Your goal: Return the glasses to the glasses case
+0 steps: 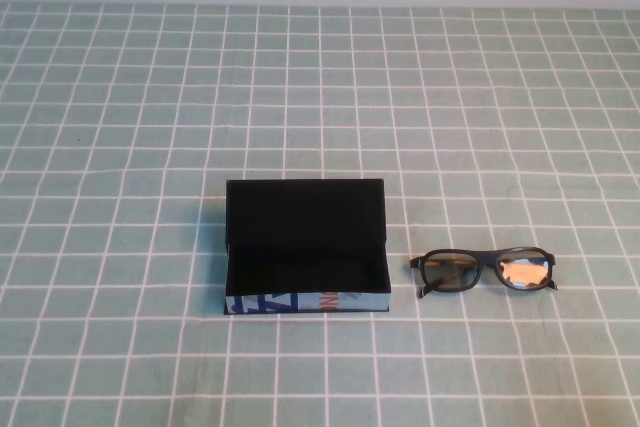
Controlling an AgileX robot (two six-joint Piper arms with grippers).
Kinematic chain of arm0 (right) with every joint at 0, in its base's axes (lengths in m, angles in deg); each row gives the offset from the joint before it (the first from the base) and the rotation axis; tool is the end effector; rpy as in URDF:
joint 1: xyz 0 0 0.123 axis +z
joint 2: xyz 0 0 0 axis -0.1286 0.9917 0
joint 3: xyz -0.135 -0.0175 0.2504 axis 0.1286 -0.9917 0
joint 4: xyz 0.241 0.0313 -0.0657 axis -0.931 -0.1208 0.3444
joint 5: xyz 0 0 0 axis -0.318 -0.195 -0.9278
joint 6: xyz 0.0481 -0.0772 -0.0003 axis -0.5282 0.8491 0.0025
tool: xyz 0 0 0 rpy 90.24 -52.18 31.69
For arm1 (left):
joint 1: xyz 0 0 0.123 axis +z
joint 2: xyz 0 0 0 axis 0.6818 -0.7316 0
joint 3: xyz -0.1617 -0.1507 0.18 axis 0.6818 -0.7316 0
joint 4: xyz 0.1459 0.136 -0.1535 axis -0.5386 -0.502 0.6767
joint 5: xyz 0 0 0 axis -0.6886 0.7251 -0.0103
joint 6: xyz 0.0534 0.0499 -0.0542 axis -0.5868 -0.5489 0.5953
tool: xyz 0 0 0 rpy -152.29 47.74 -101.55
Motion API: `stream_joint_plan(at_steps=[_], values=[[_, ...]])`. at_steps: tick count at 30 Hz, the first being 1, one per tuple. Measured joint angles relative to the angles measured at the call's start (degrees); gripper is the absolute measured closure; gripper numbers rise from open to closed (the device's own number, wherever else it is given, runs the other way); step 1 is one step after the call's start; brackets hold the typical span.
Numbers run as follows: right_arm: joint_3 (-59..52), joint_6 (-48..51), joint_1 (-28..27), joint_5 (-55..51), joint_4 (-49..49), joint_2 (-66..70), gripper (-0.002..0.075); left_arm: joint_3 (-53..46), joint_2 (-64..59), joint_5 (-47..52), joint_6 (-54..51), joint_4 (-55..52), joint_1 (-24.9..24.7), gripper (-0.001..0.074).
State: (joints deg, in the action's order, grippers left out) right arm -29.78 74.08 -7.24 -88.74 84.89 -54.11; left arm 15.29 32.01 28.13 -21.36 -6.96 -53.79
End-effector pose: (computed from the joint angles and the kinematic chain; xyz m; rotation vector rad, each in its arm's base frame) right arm 0.0526 -0.0020 0.1724 -0.0419 1.8756 -0.0611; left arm 0.0518 -0.0062 0.1740 0.2282 1.8578 -0.0333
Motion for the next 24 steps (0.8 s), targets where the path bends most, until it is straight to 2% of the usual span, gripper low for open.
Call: stream_joint_plan(at_steps=[24], values=[[0.0, 0.0, 0.0, 0.0, 0.0, 0.0, 0.0737, 0.0, 0.0, 0.0, 0.0, -0.7, 0.0, 0.0734]])
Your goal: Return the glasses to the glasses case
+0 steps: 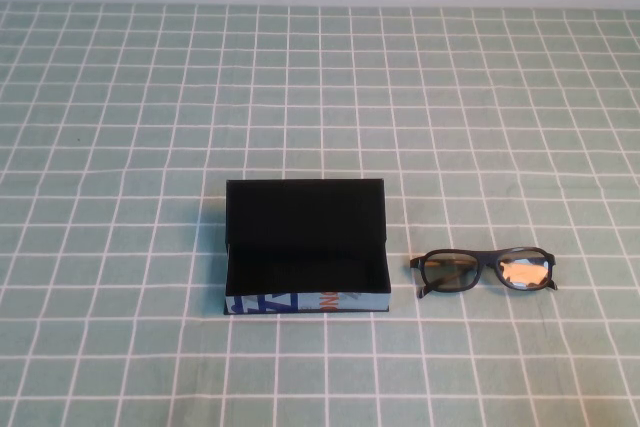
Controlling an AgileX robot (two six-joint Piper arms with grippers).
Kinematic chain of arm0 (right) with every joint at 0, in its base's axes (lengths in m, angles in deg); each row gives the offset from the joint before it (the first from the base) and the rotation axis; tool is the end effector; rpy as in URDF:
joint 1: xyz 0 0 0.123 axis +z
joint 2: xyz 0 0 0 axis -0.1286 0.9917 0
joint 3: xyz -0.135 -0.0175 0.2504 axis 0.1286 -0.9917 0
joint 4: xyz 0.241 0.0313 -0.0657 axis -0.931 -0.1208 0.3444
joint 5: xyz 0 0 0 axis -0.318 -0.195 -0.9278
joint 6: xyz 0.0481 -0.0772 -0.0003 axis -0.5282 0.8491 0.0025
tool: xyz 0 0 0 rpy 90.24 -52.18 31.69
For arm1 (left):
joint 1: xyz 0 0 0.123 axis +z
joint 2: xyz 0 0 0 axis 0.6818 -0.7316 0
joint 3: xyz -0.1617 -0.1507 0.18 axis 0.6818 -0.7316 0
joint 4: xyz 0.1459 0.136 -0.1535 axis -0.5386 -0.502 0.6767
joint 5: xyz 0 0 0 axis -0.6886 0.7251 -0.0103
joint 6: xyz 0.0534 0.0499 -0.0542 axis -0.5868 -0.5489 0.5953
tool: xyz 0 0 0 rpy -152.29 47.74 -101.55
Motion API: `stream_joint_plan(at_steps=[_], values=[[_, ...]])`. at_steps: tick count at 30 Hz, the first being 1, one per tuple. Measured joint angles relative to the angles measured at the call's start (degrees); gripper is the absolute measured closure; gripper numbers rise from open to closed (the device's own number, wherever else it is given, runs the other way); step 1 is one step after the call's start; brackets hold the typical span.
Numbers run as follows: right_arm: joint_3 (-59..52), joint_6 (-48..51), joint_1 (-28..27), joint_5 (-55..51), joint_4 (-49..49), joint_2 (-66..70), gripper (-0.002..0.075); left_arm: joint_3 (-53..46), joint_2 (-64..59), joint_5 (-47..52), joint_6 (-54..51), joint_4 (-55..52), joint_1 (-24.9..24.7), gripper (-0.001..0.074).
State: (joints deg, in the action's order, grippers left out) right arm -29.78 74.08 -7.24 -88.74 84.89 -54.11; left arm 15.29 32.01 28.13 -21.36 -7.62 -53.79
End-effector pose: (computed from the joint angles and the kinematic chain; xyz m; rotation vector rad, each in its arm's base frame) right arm 0.0526 -0.0020 0.1724 -0.0419 1.8756 -0.0611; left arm 0.0519 -0.0058 0.1740 0.2351 1.8564 -0.0219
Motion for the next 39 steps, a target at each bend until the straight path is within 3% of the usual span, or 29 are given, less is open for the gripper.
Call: stream_joint_plan(at_steps=[16, 27, 39], values=[[-0.3, 0.0, 0.0, 2.1, 0.0, 0.0, 0.0737, 0.0, 0.0, 0.0, 0.0, -0.4, 0.0, 0.0734], [-0.3, 0.0, 0.0, 32.4, 0.0, 0.0, 0.0737, 0.0, 0.0, 0.0, 0.0, -0.4, 0.0, 0.0734], [-0.3, -1.1, 0.0, 50.0, 0.0, 0.0, 0.0737, -0.2, 0.0, -1.2, -0.8, -6.7, 0.0, 0.0734]])
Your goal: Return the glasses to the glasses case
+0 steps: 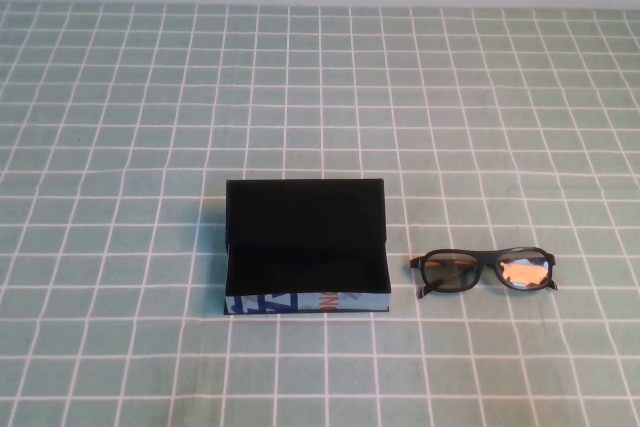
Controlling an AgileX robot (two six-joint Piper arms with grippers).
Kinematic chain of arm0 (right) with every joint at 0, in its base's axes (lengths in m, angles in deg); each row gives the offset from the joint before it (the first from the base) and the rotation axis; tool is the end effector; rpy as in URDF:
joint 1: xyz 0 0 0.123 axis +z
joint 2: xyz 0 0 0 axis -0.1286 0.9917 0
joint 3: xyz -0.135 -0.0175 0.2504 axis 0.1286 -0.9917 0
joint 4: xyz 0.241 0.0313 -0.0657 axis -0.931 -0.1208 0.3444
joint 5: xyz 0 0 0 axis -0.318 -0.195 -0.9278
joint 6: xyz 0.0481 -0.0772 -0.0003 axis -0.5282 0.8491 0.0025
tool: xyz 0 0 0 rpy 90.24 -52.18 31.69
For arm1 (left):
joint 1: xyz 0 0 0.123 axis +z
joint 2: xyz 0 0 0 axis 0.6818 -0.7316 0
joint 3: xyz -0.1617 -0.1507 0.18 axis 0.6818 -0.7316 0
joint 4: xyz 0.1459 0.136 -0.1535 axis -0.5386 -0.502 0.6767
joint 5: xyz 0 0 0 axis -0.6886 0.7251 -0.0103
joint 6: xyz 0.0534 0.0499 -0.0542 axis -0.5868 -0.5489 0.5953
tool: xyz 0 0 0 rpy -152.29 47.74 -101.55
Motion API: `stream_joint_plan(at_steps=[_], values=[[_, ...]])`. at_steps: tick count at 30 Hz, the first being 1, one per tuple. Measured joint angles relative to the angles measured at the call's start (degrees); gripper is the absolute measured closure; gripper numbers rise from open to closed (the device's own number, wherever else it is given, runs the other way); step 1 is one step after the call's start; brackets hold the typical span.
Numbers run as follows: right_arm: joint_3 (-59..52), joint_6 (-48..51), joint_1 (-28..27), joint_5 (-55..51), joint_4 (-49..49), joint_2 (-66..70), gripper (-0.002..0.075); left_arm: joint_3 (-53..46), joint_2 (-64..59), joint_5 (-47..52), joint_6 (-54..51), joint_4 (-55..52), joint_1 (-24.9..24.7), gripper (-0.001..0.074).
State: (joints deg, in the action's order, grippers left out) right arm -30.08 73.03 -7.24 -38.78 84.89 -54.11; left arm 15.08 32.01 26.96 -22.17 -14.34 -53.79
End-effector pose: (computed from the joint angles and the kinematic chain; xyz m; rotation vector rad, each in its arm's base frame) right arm 0.0431 0.0029 0.2467 -0.0482 1.0096 -0.0169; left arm 0.0531 -0.0024 0.1752 0.3187 1.8204 0.1001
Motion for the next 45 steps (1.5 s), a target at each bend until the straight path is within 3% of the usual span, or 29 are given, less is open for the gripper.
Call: stream_joint_plan(at_steps=[4, 10, 16, 21, 27, 33, 35, 39, 45], values=[[1.4, -0.8, 0.0, 5.7, 0.0, -0.1, 0.0737, -0.3, 0.0, -2.8, 0.0, -0.4, 0.0, 0.0734], [13.0, -4.0, 0.0, 3.1, 0.0, -0.4, 0.0737, -0.3, 0.0, -7.3, 1.6, -0.2, 0.0, 0.0734], [29.3, -15.2, 0.0, -11.2, 0.0, 1.9, 0.0737, -0.4, 0.0, -15.5, 3.3, 0.0, 0.0, 0.0734], [41.3, -18.2, 0.0, -32.2, 0.0, 11.9, 0.0737, -0.4, 0.0, -17.2, 3.3, 0.0, 0.0, 0.0734], [44.6, -18.3, 0.0, -53.4, 0.7, 26.8, 0.0737, -0.4, 0.0, -17.2, 3.3, 0.0, 0.0, 0.0734], [44.5, -18.3, 0.0, -57.0, -0.1, 35.3, 0.0737, -0.4, 0.0, -17.9, 3.3, 0.0, 0.0, 0.0734], [44.5, -15.8, 0.0, -57.5, -1.0, 37.4, 0.0737, -0.4, 0.0, -19.2, 4.3, 0.0, 0.0, 0.0734], [47.8, -1.2, 0.6, -62.0, -4.9, 44.2, 0.0737, -0.4, 0.0, -22.1, 13.7, 0.0, 0.0, 0.0734], [65.5, 23.0, 3.6, -78.2, -8.9, 60.7, 0.0737, -0.4, 0.0, -23.5, 22.9, -0.5, 0.0, 0.0734]])
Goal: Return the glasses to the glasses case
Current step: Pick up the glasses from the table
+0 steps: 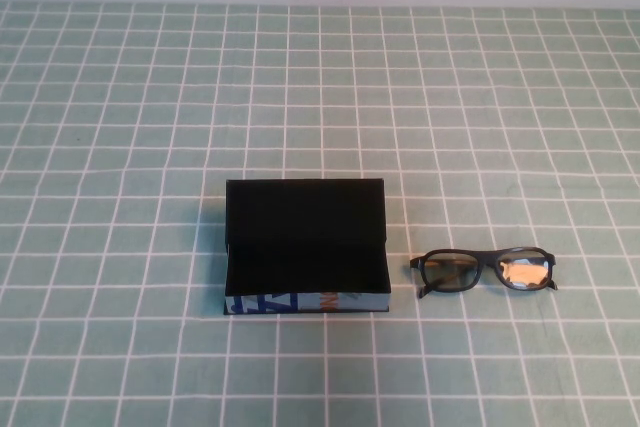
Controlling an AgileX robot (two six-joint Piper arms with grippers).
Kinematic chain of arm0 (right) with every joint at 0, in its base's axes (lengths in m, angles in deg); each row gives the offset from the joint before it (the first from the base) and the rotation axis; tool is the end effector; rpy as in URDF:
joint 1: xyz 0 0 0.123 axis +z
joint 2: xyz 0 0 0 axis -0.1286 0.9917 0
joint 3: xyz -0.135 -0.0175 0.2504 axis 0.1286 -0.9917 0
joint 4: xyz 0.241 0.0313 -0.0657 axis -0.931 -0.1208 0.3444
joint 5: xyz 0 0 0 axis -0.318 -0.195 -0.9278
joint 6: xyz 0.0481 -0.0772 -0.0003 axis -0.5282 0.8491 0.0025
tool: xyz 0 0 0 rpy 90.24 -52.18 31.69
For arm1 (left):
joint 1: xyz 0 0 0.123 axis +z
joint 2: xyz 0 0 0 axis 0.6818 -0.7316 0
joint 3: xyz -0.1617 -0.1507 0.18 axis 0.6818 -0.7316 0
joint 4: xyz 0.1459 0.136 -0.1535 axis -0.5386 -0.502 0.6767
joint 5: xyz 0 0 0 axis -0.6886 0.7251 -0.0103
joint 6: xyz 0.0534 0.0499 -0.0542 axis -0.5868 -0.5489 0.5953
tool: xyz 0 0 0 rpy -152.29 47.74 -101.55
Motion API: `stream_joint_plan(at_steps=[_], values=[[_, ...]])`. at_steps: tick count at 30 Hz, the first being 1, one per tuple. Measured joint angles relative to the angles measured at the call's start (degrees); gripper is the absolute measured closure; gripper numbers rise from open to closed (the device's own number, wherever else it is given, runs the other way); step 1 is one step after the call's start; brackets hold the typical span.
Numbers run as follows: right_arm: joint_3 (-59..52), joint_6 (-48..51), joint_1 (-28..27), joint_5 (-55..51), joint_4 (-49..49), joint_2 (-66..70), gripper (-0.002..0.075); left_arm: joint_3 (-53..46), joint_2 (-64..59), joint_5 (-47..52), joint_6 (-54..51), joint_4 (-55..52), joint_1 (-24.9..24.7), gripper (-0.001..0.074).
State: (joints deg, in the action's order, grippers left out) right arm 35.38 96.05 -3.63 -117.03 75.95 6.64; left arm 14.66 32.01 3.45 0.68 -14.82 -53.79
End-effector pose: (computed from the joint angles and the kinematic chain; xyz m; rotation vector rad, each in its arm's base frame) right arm 0.2057 0.0200 0.3868 -0.4791 2.2388 -0.0534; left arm 0.0549 -0.0115 0.2086 0.0340 1.4616 -0.2880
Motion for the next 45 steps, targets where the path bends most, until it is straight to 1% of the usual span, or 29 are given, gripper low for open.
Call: stream_joint_plan(at_steps=[4, 6, 8, 11, 15, 17, 18, 20, 25, 26, 28, 33, 40, 45], values=[[12.0, 19.2, 5.6, -14.3, -0.4, 13.0, 0.0737, 0.0, 0.0, 1.4, 0.7, -0.5, 0.0, 0.0734], [15.4, 26.2, 8.6, -18.3, -0.4, 17.9, 0.0737, 0.0, 0.0, 2.1, 0.8, -0.5, 0.0, 0.0734], [17.6, 30.7, 11.1, -19.7, -0.5, 22.2, 0.0737, 0.0, 0.0, 2.6, 0.9, -0.5, 0.0, 0.0734], [18.8, 34.3, 13.6, -20.1, -0.6, 28.1, 0.0737, 0.0, 0.0, 3.7, 0.8, -0.8, 0.0, 0.0734], [18.9, 35.5, 14.6, -20.1, -0.6, 33.6, 0.0736, 0.0, 0.0, 4.1, -0.9, -3.0, 0.0, 0.0734], [18.9, 35.6, 14.6, -19.3, -0.6, 35.4, 0.0718, 0.0, 0.0, 4.1, -1.3, -4.0, 0.0, 0.0734], [18.9, 35.6, 14.6, -18.8, -0.6, 36.3, 0.0697, 0.0, 0.0, 4.1, -1.4, -4.2, 0.0, 0.0734], [18.9, 35.6, 14.6, -17.5, -0.6, 37.7, 0.0637, 0.0, 0.0, 4.1, -1.4, -4.5, 0.0, 0.0734], [19.0, 35.6, 14.6, -14.1, -0.6, 42.0, 0.0411, 0.0, 0.0, 4.1, -1.5, -4.6, 0.0, 0.0734], [19.0, 35.6, 14.6, -13.7, -0.6, 42.7, 0.0377, 0.0, 0.0, 4.1, -1.5, -4.8, 0.0, 0.0734], [19.0, 35.6, 14.6, -12.7, -0.6, 44.3, 0.0341, 0.0, 0.0, 4.1, -1.6, -4.8, 0.0, 0.0734], [19.0, 37.9, 14.6, -11.3, -0.7, 47.6, 0.0319, 0.0, 0.0, 4.2, -1.6, -5.0, 0.0, 0.0734], [19.0, 38.7, 14.6, -10.2, -1.1, 51.7, 0.0316, 0.0, 0.0, 4.2, -1.6, -5.0, 0.0, 0.0734], [19.0, 38.8, 14.6, -10.0, -3.4, 55.2, 0.0326, 0.0, 0.0, 4.2, -1.6, -5.0, 0.0, 0.0734]])
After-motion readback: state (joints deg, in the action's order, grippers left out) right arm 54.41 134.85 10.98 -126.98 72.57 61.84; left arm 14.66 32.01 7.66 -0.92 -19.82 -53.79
